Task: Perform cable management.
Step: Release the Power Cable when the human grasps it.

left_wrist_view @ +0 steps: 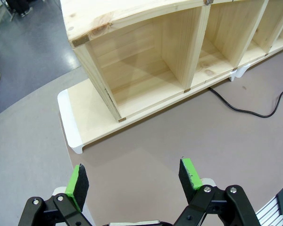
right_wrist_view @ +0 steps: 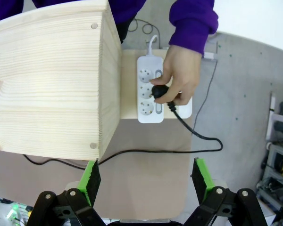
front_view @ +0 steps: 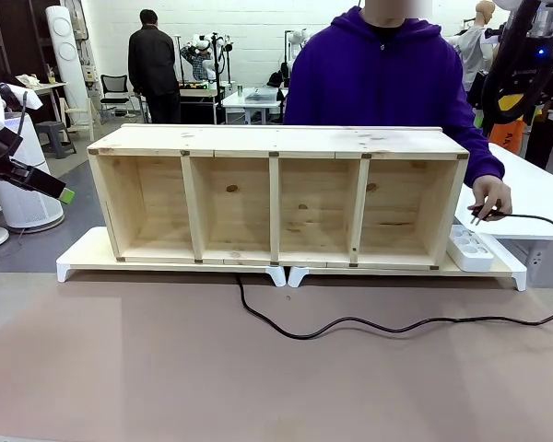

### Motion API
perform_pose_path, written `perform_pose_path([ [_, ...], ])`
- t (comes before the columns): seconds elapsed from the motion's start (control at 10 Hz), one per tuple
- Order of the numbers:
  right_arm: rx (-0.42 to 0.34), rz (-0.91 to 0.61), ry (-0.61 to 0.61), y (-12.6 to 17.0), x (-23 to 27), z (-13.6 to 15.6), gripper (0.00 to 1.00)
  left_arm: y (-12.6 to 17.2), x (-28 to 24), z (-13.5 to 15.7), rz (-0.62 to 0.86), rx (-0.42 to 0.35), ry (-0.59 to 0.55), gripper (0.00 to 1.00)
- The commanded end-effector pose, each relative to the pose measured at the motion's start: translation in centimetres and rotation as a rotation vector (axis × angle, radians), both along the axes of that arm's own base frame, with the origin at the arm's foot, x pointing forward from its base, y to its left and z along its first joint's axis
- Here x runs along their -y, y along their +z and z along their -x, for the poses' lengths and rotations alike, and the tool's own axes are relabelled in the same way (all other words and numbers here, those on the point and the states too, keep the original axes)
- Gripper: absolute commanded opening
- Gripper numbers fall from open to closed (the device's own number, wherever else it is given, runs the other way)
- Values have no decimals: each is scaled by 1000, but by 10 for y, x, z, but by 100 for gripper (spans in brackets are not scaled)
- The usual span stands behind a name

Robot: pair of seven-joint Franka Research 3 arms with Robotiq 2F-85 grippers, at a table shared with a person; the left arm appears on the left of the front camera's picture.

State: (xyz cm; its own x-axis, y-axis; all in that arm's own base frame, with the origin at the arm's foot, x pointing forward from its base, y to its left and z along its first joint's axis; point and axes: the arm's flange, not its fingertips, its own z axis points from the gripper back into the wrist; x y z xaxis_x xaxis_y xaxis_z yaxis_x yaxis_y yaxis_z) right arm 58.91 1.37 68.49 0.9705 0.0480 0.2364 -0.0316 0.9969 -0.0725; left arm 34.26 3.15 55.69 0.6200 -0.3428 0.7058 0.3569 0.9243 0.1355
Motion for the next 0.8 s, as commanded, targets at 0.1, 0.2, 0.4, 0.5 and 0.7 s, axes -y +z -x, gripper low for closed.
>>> perform_pose_path([
  [0.1, -9, -1, -3, -1, 0, 1, 100, -1, -1, 0, 10, 4, 3, 100],
  [0.2, -9, -1, -3, -1, 0, 1, 100, -1, -1, 0, 10, 4, 3, 100],
  [0.4, -9, -1, -3, -1, 0, 1, 100, -1, -1, 0, 10, 4, 3, 100],
  [0.5, -9, -1, -3, -1, 0, 1, 100, -1, -1, 0, 10, 4, 3, 100],
  [0.7, -9, -1, -3, -1, 0, 1, 100, -1, -1, 0, 10, 4, 3, 100],
])
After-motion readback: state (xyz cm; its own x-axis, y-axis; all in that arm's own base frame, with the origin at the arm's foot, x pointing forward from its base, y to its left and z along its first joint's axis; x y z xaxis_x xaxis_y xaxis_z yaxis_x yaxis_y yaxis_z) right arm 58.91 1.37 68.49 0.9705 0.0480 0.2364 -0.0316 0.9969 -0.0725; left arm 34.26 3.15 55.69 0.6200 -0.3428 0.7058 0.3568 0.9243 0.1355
